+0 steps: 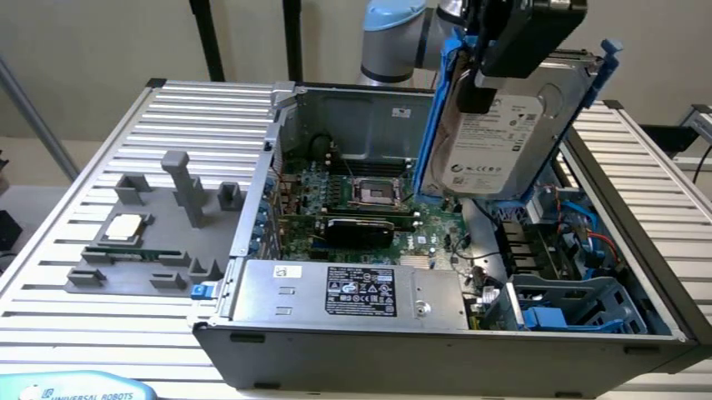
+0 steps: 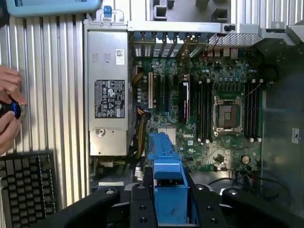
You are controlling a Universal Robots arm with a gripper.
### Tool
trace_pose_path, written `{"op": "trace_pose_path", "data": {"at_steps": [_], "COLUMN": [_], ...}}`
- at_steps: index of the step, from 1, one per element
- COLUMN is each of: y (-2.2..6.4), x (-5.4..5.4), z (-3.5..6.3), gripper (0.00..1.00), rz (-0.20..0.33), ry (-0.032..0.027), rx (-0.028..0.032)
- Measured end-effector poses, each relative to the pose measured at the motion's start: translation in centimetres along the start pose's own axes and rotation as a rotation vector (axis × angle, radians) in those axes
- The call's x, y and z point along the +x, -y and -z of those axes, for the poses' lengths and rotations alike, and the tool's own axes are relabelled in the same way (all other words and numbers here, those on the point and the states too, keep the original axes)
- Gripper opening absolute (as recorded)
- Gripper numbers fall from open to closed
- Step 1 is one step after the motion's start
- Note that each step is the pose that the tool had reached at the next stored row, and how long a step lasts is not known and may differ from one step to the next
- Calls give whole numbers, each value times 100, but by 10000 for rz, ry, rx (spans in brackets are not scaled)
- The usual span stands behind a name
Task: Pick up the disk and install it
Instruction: 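Pick up the disk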
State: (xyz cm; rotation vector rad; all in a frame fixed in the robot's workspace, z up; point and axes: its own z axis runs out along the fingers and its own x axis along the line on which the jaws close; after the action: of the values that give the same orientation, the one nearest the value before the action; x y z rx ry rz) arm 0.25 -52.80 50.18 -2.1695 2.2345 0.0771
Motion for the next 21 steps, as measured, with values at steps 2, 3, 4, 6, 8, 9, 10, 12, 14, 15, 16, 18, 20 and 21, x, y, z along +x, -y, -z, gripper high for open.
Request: {"op": "trace_pose_path", "data": {"at_steps": [2, 3, 4, 6, 8, 9, 10, 12, 14, 15, 16, 18, 20, 21], "y": [239, 389, 459, 523, 590, 625, 656, 729, 816, 862, 907, 985, 1002, 1002], "x": [170, 276, 330, 379, 430, 456, 479, 528, 561, 570, 577, 586, 589, 589], "z": [-25, -40, -48, -54, -60, -63, -66, -72, -81, -87, -95, -110, -121, -121], "gripper": [33, 33, 33, 33, 33, 33, 33, 33, 33, 33, 33, 33, 33, 33], "rz": [0, -1, 0, -1, 0, 0, 0, 0, 0, -1, -1, 0, 0, -1], "ry": [0, 0, 1, -1, 0, 1, 0, 1, 1, -1, 0, 1, 1, 0], "rx": [0, 0, 0, 0, 0, 0, 0, 0, 0, 0, 0, -5, -5, -5]}}
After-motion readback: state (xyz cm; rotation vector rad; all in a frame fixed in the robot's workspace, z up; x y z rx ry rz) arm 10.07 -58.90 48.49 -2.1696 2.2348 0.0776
